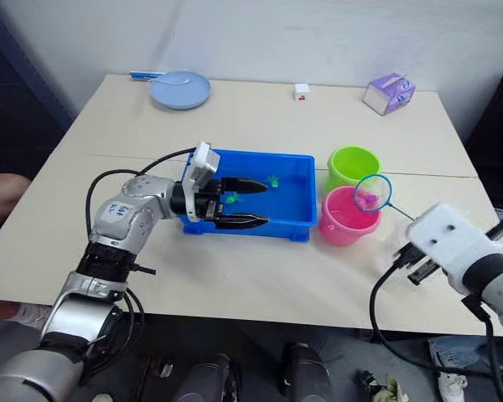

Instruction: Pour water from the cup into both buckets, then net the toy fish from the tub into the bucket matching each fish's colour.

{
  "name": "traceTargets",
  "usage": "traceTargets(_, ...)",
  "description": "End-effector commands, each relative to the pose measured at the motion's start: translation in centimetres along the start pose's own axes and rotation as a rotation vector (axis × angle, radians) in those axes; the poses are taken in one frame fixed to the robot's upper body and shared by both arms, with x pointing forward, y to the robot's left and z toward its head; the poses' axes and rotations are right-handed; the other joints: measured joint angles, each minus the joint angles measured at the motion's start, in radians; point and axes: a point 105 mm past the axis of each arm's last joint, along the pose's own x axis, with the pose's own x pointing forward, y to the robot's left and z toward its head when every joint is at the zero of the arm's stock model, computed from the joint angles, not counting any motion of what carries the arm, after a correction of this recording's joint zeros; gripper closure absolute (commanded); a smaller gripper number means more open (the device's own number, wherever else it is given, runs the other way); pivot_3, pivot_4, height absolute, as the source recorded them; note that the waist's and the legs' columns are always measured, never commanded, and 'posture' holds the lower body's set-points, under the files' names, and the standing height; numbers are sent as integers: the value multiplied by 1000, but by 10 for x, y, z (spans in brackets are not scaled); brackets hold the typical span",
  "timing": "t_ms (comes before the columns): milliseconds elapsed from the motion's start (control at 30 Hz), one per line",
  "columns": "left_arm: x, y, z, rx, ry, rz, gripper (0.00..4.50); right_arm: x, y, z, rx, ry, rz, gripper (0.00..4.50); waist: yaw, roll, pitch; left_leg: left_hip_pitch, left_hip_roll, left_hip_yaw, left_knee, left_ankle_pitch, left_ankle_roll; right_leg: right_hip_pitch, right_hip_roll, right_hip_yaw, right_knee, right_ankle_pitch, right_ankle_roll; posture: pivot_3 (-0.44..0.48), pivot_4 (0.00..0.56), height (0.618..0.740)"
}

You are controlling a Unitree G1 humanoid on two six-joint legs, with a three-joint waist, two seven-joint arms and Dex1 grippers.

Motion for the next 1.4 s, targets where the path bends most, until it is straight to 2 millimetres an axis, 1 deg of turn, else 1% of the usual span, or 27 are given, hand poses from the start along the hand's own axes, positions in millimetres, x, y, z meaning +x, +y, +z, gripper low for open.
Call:
traceTargets(33,1,4,11,49,-15,-7,0,1,-2,12,-404,-60,14,3744,1,0,0,0,0,0,0,0,0,0,0,0,0,0,0,0,150,739)
traceTargets(67,1,5,11,51,-16,-5,0,1,1,11,-485,-69,33,3744,1,0,0,0,0,1,0,0,0,0,0,0,0,0,0,0,150,739)
traceTargets(100,1,5,11,52,-16,-4,0,1,2,10,-531,-78,43,3744,3,0,0,0,0,0,0,0,0,0,0,0,-1,0,0,0,150,739)
traceTargets(167,0,7,11,59,-15,2,0,0,-8,3,-613,-56,3,3744,3,0,0,0,0,0,0,0,0,0,1,0,-1,0,0,0,150,739)
traceTargets(233,-1,8,11,63,-16,7,0,-2,-17,-6,-656,-22,-22,3744,3,0,0,-1,0,0,0,0,0,0,1,-1,-1,0,0,0,150,739)
traceTargets(367,-1,9,11,67,-17,12,0,-2,-14,-1,-731,-89,4,3744,3,0,0,-1,0,0,1,0,0,0,1,-1,-2,0,0,0,150,739)
traceTargets(433,-1,10,11,71,-19,19,0,-6,-34,-5,-761,-49,-66,3744,1,0,0,-1,0,0,0,0,0,0,1,-1,-2,0,0,0,150,739)
traceTargets(467,-1,11,11,73,-19,21,0,-6,-34,-5,-764,-57,-53,3744,1,0,0,-1,0,0,0,0,0,0,1,0,-2,0,0,0,150,739)
traceTargets(500,-1,11,11,74,-19,22,0,-5,-19,-4,-772,-96,29,3744,1,0,0,-1,0,0,0,0,0,0,1,0,-1,0,0,0,150,739)
traceTargets(567,-2,11,11,76,-19,24,0,-5,6,-3,-779,-156,146,3744,2,0,0,0,1,0,1,0,0,1,1,-1,-2,0,0,0,150,739)
traceTargets(600,-2,12,12,77,-20,29,0,-5,1,-4,-790,-139,112,3744,2,0,0,0,1,0,0,0,0,1,1,-1,-2,0,0,0,150,739)
traceTargets(700,-5,14,12,79,-20,41,0,-5,-27,-9,-810,-64,-23,3744,2,0,0,-1,0,0,1,0,0,1,1,-1,-2,0,0,0,150,739)
traceTargets(767,-5,14,12,78,-18,44,0,-5,-31,-9,-809,-55,-39,3744,1,0,0,-1,-1,0,1,0,0,1,1,0,-2,1,1,0,150,739)
traceTargets(833,-6,15,12,79,-15,48,0,-4,-31,-8,-806,-60,-45,3744,2,0,0,0,0,0,1,0,0,1,0,0,-2,1,1,0,150,739)
traceTargets(933,-7,16,12,80,-14,54,0,-3,-29,-5,-707,-97,-59,3744,2,0,0,-1,1,0,1,0,0,1,1,0,-2,1,1,0,150,739)
traceTargets(1067,-11,18,10,79,4,73,0,1,-20,8,-474,-206,-46,3744,1,0,0,-1,0,-1,2,0,0,1,1,-1,-2,1,1,0,150,739)
traceTargets(1100,-15,20,8,79,14,89,0,3,-16,15,-383,-245,-38,3744,0,0,0,0,0,0,2,0,0,1,1,-1,-1,1,1,0,150,739)
traceTargets(1167,-27,25,4,75,39,143,0,13,-9,35,-155,-352,-15,3744,-5,0,0,0,1,0,2,0,0,1,1,0,-1,1,1,0,150,739)
traceTargets(1233,-44,30,1,63,65,202,0,28,-3,55,9,-431,30,3744,-21,0,0,1,2,0,2,0,0,1,0,1,0,1,1,0,150,739)
traceTargets(1333,-65,32,-3,48,91,265,0,44,8,72,122,-472,118,3744,-21,1,1,1,2,-1,2,0,0,1,-1,0,1,0,-1,0,150,739)
traceTargets(1400,-90,30,-7,46,135,338,0,60,18,90,204,-521,199,3744,-22,1,1,0,2,-2,1,0,0,-1,-1,-1,1,0,-1,0,150,739)
